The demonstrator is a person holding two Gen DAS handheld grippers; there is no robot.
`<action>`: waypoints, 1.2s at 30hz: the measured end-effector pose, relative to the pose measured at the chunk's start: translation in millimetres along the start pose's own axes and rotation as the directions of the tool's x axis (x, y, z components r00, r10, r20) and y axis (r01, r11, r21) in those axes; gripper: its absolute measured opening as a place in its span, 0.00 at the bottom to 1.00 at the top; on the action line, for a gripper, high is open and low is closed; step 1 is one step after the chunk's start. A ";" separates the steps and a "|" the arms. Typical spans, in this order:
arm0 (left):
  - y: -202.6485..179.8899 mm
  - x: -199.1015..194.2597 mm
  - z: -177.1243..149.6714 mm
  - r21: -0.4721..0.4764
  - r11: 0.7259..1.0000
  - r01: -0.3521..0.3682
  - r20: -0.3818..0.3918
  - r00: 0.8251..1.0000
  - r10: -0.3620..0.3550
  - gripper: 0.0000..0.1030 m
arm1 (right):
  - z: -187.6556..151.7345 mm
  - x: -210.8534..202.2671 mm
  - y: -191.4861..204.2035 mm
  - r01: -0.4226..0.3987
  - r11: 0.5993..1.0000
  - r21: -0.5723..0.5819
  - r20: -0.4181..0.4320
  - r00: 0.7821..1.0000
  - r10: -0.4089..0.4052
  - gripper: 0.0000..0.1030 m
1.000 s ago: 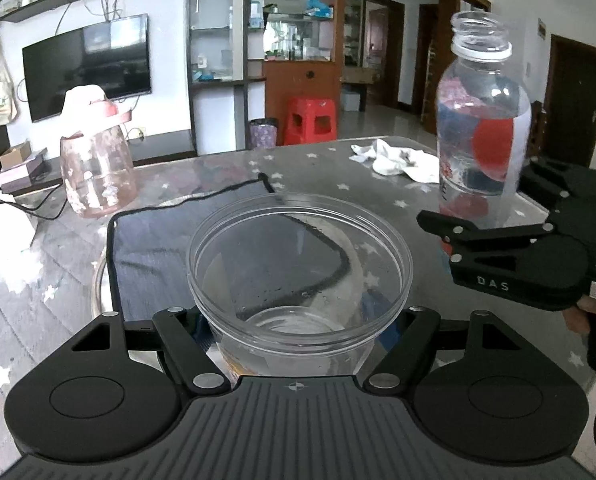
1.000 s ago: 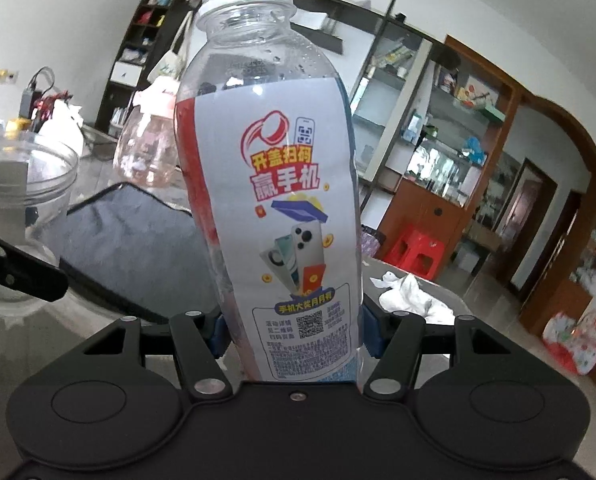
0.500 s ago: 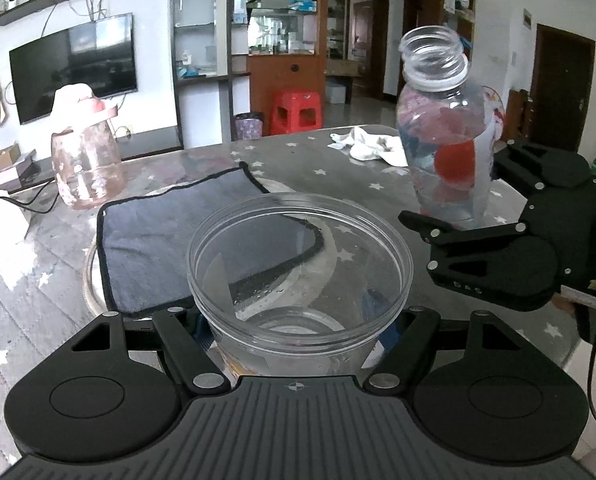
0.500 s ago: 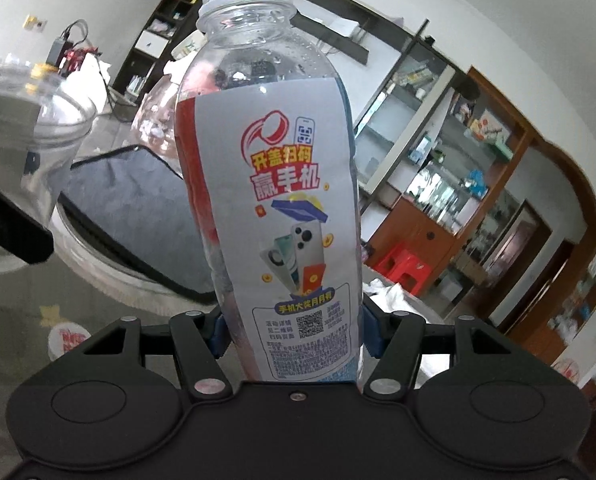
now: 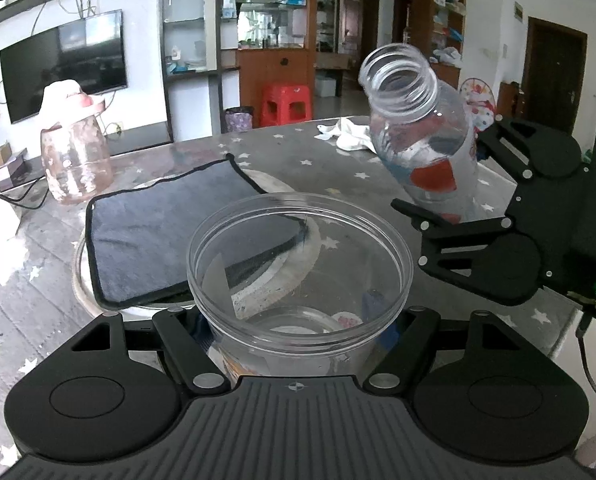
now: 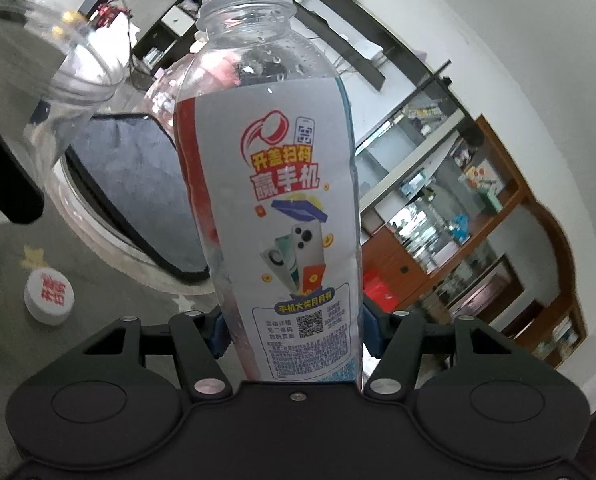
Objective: Unscrew bottle cap and pour
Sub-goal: 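Lift the bottle with the right tool and tilt its mouth toward the cup, then tilt the bottle further with the right tool, mouth over the cup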
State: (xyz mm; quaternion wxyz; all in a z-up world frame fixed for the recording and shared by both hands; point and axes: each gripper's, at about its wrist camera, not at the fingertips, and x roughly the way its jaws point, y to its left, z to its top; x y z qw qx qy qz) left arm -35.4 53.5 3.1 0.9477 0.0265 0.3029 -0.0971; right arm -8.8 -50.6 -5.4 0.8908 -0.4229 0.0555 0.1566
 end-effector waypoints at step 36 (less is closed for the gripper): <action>-6.8 1.1 -6.7 -0.001 1.000 0.011 -0.026 1.000 -0.011 0.73 | -7.9 3.5 10.7 0.084 0.949 -0.304 0.085 0.995 -0.061 0.62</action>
